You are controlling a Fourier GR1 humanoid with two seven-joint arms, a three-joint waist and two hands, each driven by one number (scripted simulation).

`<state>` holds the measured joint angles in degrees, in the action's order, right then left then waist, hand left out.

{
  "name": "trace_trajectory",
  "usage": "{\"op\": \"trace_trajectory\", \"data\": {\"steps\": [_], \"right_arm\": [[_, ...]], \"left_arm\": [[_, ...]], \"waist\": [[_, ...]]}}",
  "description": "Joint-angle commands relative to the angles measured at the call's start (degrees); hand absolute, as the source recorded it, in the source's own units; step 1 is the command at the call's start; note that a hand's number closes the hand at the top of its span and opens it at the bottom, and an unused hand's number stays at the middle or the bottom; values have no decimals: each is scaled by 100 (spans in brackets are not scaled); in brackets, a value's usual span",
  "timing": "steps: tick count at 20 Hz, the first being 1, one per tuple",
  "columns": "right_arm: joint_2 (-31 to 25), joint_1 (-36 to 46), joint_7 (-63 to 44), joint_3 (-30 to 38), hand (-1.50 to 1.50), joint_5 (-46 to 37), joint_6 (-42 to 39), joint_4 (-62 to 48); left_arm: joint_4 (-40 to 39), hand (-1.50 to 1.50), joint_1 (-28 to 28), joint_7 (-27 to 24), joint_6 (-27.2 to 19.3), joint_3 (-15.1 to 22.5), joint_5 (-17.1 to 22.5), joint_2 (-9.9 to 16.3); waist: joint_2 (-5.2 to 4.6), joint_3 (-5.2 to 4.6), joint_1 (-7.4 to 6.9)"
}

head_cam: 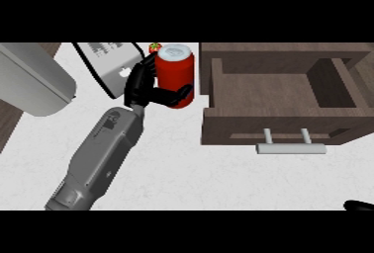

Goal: Pick up the can, place it into the drawer and close the drawer

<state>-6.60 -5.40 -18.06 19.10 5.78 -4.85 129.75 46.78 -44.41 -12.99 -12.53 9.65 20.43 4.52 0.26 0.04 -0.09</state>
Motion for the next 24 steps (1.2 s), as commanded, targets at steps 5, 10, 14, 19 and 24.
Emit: {"op": "trace_trajectory", "data": {"steps": [5, 10, 14, 19, 24], "right_arm": [[-4, -90, 433, 180, -150, 145, -202, -377], [-118, 74, -160, 171, -150, 127, -34, 109], [55, 2, -442, -56, -150, 67, 83, 482], [-63, 201, -94, 82, -150, 20, 21, -57], [-163, 498, -104, 104, -150, 132, 19, -207]], "left_arm": [[981, 150, -953, 1585, -753, 103, -293, -154], [497, 150, -1773, 1972, -784, -78, -470, -219], [-8, 150, -2520, 2194, -843, -237, -533, -283], [-644, 150, -3400, 2473, -1137, -259, -594, -447], [-1352, 150, -3904, 2325, -1243, 67, -237, -450]], "waist": [[-11, 1, 35], [-25, -2, 85], [-33, -3, 143], [-57, 2, 172], [-89, 6, 261]]}}
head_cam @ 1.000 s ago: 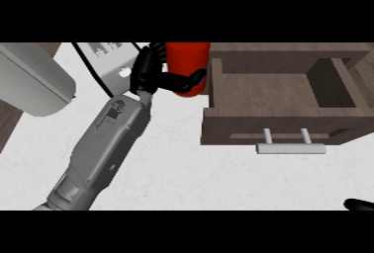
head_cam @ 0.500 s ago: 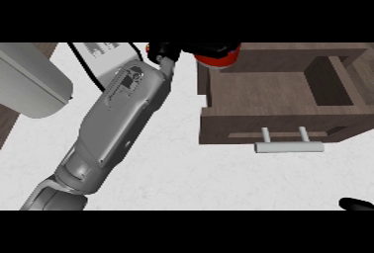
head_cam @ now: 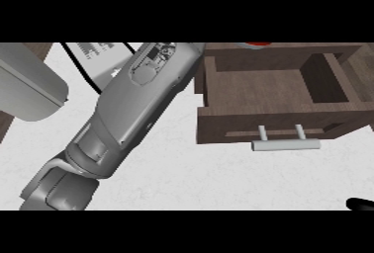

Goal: Pick up the can, place it into the drawer and close the drawer

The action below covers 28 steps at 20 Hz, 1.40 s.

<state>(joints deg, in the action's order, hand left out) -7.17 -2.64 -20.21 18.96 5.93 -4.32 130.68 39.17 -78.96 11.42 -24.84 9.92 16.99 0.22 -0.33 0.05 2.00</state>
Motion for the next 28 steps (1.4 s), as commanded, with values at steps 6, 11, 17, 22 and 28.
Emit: {"op": "trace_trajectory", "data": {"steps": [6, 11, 17, 22, 28], "right_arm": [[-59, 415, -246, -165, -150, -119, 164, 44], [6, 204, -111, -293, -150, -232, 48, 16], [-160, 446, -112, -109, -150, -37, 5, -268], [-192, 496, -221, -309, -150, -148, -36, -165], [-542, 868, 361, -371, -150, -581, -246, -668]], "left_arm": [[-1324, 150, -1165, -76, -140, 128, 393, -21], [-1741, 150, -1230, -425, -341, 373, 562, -21], [-2020, -150, -1350, -427, -884, 684, 788, -22], [-2137, -150, -1358, -656, -1140, 830, 969, -21], [-2111, -150, -1381, -829, -1241, 810, 1279, -21]], "waist": [[-51, 4, 158], [-69, 8, 251], [-84, 13, 305], [-114, 13, 372], [-151, 18, 375]]}}
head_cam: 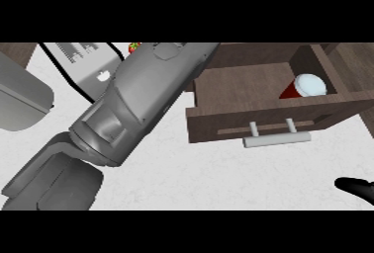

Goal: Pick up the can, place it into the drawer and close the drawer

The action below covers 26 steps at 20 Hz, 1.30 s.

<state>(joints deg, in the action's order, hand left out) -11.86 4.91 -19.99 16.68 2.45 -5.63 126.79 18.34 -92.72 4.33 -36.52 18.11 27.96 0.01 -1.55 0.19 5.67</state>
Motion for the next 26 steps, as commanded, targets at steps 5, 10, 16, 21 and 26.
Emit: {"op": "trace_trajectory", "data": {"steps": [5, 10, 16, 21, 26], "right_arm": [[-369, 415, 490, -665, -150, -1192, -158, -249], [-753, 525, 804, -966, -150, -2106, -238, -553], [-715, 820, 1536, -1692, -150, -3441, 204, -1714], [-664, 1356, 1622, -2200, -150, -4304, 499, -2683], [-483, 1991, 1620, -2447, -150, -5045, 887, -3833]], "left_arm": [[87, -150, 31, -116, -87, 66, 473, -1], [-41, -150, -24, -422, -48, -250, 674, -1], [-35, -150, -139, -407, -49, -133, 737, -1], [-86, -150, 15, -676, -50, -29, 635, -1], [-135, -150, -179, -327, 52, -23, 530, -1]], "waist": [[-33, -1, 3], [-31, -9, -134], [-7, -4, -356], [23, -9, -436], [82, -14, -580]]}}
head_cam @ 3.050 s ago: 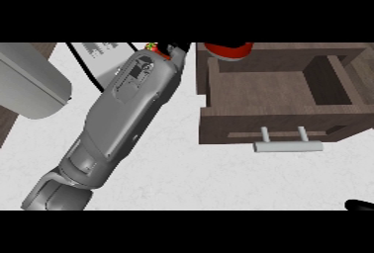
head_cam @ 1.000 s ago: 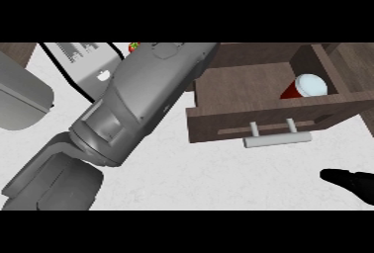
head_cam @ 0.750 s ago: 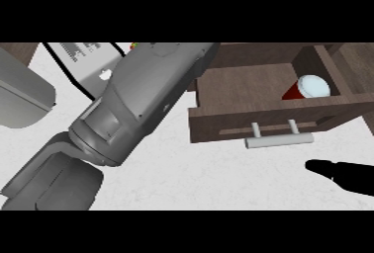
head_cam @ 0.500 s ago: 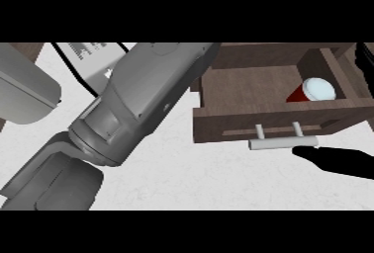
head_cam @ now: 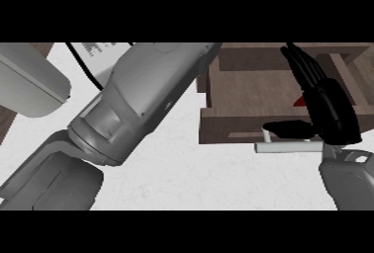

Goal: Pick up the can, place it into the drawer and close the drawer

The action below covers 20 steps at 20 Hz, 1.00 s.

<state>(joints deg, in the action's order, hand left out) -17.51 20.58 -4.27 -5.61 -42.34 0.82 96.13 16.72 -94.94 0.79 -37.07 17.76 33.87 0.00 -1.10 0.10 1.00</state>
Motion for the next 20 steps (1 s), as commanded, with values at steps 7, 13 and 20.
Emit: {"op": "trace_trajectory", "data": {"steps": [7, 13, 20], "right_arm": [[470, 1002, 756, -176, -150, -1119, 1367, -2768], [753, 1949, 492, 0, -150, -1657, 2028, -4125], [775, 2899, 815, 592, -150, -1725, 3259, -5706]], "left_arm": [[246, -150, 238, 145, 252, -196, -55, 307], [537, -150, 408, 376, 368, -87, -272, 739], [923, -150, 751, 522, 376, -90, -336, 853]], "waist": [[54, -3, -245], [87, -8, -344], [44, -2, -459]]}}
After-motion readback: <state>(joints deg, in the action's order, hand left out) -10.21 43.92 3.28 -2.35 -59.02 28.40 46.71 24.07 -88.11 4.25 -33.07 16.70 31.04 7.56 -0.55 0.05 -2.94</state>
